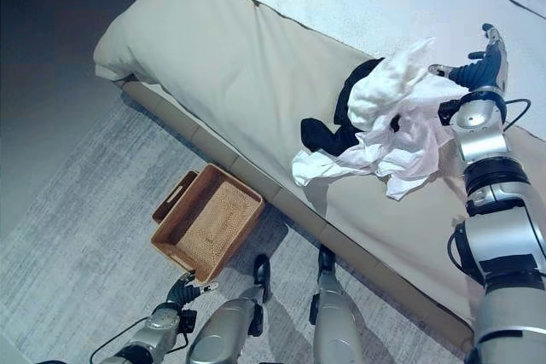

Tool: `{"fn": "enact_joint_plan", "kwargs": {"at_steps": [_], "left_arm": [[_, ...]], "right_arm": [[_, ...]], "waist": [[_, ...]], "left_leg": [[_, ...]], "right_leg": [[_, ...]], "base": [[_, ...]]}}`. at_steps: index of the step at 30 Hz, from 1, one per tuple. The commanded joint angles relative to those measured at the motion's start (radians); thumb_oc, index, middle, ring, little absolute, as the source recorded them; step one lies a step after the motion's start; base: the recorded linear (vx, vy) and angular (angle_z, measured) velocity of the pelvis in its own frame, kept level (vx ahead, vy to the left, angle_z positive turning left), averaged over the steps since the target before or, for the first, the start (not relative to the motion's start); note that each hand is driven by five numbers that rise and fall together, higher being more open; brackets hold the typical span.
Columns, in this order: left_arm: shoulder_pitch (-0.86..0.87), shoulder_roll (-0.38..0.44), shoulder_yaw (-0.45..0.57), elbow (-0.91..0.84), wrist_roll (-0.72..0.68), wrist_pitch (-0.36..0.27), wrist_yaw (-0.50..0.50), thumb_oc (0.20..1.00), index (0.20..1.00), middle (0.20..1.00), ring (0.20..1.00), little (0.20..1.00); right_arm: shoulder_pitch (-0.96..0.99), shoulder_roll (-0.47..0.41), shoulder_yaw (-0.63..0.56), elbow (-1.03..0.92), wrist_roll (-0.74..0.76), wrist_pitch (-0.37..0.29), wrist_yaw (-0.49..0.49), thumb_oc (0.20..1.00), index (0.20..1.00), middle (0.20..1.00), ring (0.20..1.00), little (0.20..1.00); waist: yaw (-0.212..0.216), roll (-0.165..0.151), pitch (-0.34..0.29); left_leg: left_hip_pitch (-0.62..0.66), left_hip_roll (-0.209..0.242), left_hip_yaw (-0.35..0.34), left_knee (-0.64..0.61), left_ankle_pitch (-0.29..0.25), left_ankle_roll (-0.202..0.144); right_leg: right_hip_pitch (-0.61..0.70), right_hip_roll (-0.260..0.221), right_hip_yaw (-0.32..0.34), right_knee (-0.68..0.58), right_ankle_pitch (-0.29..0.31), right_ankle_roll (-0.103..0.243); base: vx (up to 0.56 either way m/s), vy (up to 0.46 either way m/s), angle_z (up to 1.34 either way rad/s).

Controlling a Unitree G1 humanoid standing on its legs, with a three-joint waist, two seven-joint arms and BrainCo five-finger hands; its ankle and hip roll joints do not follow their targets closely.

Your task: Pick up clothes into the bucket

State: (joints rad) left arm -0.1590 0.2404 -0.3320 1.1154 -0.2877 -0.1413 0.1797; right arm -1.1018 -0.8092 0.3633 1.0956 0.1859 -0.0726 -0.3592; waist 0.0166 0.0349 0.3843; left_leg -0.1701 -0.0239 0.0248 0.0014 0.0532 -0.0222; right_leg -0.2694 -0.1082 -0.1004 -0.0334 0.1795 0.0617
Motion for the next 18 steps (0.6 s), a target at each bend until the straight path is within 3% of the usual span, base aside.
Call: {"fn": "enact_joint_plan", "kwargs": {"at_steps": [1, 2, 14, 15, 16, 18], "left_arm": [[0.005, 0.017, -0.028, 0.044, 0.042, 0.002, -0.007, 1.0, 1.0, 1.0, 1.0, 1.0], [0.005, 0.018, -0.026, 0.05, 0.045, 0.003, -0.011, 1.0, 1.0, 1.0, 1.0, 1.0], [0.007, 0.021, -0.031, 0.055, 0.046, 0.007, -0.017, 1.0, 1.0, 1.0, 1.0, 1.0], [0.004, 0.019, -0.033, 0.053, 0.046, 0.007, -0.018, 1.0, 1.0, 1.0, 1.0, 1.0], [0.002, 0.02, -0.034, 0.048, 0.044, 0.005, -0.016, 1.0, 1.0, 1.0, 1.0, 1.0], [-0.001, 0.02, -0.036, 0.038, 0.043, 0.004, -0.015, 1.0, 1.0, 1.0, 1.0, 1.0]], "right_arm": [[-0.082, -0.033, 0.071, 0.024, -0.023, -0.024, 0.033, 0.454, 0.454, 0.454, 0.454, 0.454], [-0.088, -0.037, 0.086, 0.029, -0.023, -0.023, 0.049, 0.2, 0.2, 0.2, 0.2, 0.2], [-0.132, -0.042, 0.121, 0.058, -0.048, -0.018, 0.054, 0.2, 0.2, 0.2, 0.2, 0.2], [-0.135, -0.04, 0.126, 0.056, -0.064, -0.017, 0.046, 0.479, 0.479, 0.479, 0.479, 0.479], [-0.141, -0.04, 0.138, 0.048, -0.095, -0.012, 0.031, 1.0, 1.0, 1.0, 1.0, 1.0], [-0.144, -0.041, 0.148, 0.042, -0.119, -0.01, 0.024, 1.0, 1.0, 1.0, 1.0, 1.0]], "waist": [[0.017, -0.051, -0.038], [0.017, -0.051, -0.038], [0.017, -0.053, -0.037], [0.017, -0.053, -0.036], [0.017, -0.053, -0.032], [0.018, -0.052, -0.028]], "left_leg": [[-0.072, 0.003, -0.026, 0.054, -0.018, -0.033], [-0.073, 0.002, -0.027, 0.055, -0.018, -0.033], [-0.081, 0.0, -0.028, 0.064, -0.018, -0.031], [-0.084, 0.0, -0.029, 0.064, -0.018, -0.031], [-0.086, 0.0, -0.03, 0.064, -0.017, -0.03], [-0.09, -0.001, -0.032, 0.063, -0.015, -0.03]], "right_leg": [[0.016, -0.06, -0.019, 0.131, -0.119, 0.086], [0.015, -0.06, -0.018, 0.131, -0.119, 0.086], [0.009, -0.058, -0.011, 0.136, -0.12, 0.084], [0.005, -0.058, -0.011, 0.139, -0.121, 0.084], [0.001, -0.057, -0.009, 0.143, -0.122, 0.084], [-0.003, -0.057, -0.009, 0.147, -0.123, 0.084]], "base": [[0.0, 0.0, 0.0], [0.0, 0.0, 0.0], [0.0, 0.0, 0.0], [0.0, 0.0, 0.0], [0.0, 0.0, 0.0], [-0.02, -0.002, 0.0]]}}
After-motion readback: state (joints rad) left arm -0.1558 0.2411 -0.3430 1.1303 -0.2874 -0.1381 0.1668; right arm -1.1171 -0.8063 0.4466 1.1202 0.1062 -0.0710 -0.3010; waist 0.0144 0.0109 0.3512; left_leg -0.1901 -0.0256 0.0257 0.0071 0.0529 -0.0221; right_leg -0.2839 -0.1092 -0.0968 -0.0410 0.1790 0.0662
